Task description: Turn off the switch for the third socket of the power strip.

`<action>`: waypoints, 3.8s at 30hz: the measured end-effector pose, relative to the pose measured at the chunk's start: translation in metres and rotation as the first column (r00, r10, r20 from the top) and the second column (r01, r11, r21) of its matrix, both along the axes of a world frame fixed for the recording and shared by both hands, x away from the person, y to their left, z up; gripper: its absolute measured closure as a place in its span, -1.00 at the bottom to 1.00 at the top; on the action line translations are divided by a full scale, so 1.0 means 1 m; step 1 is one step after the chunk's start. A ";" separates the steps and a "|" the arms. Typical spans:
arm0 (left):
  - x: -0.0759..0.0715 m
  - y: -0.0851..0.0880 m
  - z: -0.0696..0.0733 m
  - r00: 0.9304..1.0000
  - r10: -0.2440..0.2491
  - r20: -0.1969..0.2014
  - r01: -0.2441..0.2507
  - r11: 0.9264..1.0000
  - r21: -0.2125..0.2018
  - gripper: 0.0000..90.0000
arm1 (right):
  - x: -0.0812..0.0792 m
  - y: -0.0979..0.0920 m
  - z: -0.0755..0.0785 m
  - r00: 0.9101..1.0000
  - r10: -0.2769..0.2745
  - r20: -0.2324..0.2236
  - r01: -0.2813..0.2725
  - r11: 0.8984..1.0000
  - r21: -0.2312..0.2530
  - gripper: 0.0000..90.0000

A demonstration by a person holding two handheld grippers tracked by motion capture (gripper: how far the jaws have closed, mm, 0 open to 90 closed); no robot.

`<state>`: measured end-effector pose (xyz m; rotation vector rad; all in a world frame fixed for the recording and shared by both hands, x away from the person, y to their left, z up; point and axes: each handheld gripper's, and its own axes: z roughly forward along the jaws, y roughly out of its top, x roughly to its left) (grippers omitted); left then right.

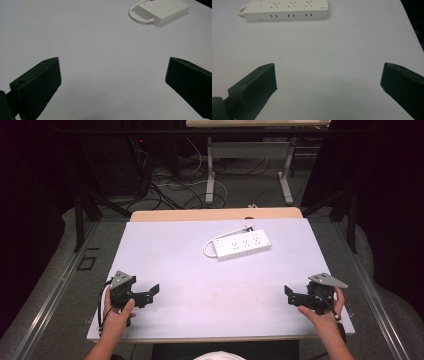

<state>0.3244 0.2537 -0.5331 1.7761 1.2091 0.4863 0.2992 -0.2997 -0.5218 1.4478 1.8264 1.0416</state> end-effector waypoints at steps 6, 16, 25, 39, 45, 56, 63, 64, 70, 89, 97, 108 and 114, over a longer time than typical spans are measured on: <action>-0.001 0.001 0.002 1.000 0.003 0.010 -0.003 1.000 0.000 -0.99 | 0.000 0.004 0.001 1.000 0.017 0.005 -0.017 1.000 -0.004 -1.00; -0.004 -0.002 0.001 1.000 0.000 -0.012 0.000 1.000 0.009 -0.99 | 0.002 0.006 0.007 1.000 0.008 0.010 -0.007 1.000 -0.005 -1.00; -0.005 -0.002 0.002 1.000 0.008 0.001 -0.008 1.000 0.010 -0.99 | 0.003 0.012 0.016 0.999 0.040 0.005 -0.040 0.999 -0.015 -1.00; -0.006 -0.003 0.001 1.000 0.012 -0.010 -0.012 1.000 0.027 -0.98 | 0.014 0.021 0.034 0.996 0.085 0.001 -0.085 0.996 -0.040 -1.00; -0.005 -0.004 -0.001 1.000 0.010 -0.029 -0.009 0.999 0.032 -0.98 | 0.021 0.023 0.044 0.995 0.098 -0.014 -0.099 0.994 -0.042 -1.00; -0.005 -0.005 -0.001 0.999 0.002 -0.046 -0.001 0.999 0.035 -0.98 | 0.032 0.031 0.065 0.993 0.116 -0.022 -0.117 0.991 -0.060 -0.94; -0.005 -0.003 -0.002 0.999 0.005 -0.045 -0.004 1.000 0.024 -0.97 | 0.042 0.036 0.078 0.990 0.140 -0.025 -0.142 0.987 -0.078 -0.91; -0.005 -0.003 -0.002 0.999 0.007 -0.044 -0.006 1.000 0.024 -0.97 | 0.042 0.036 0.078 0.990 0.140 -0.025 -0.142 0.987 -0.078 -0.91; -0.005 -0.002 -0.002 0.999 0.010 -0.050 -0.008 1.000 0.023 -0.97 | 0.052 0.042 0.089 0.989 0.148 -0.019 -0.149 0.984 -0.098 -0.89; -0.005 -0.001 -0.002 0.998 0.014 -0.054 -0.013 1.000 0.024 -0.96 | 0.096 0.053 0.115 0.989 0.132 -0.065 -0.137 0.987 -0.086 -0.82; -0.005 0.000 -0.002 0.999 0.017 -0.052 -0.016 1.000 0.020 -0.96 | 0.119 0.055 0.118 0.989 0.113 -0.100 -0.122 0.989 -0.084 -0.79; -0.005 0.000 -0.002 0.998 0.018 -0.054 -0.017 1.000 0.018 -0.95 | 0.145 0.056 0.126 0.988 0.085 -0.128 -0.098 0.990 -0.098 -0.67; -0.004 0.000 -0.002 0.998 0.017 -0.056 -0.016 1.000 0.017 -0.95 | 0.160 0.058 0.129 0.986 0.067 -0.151 -0.082 0.992 -0.096 -0.65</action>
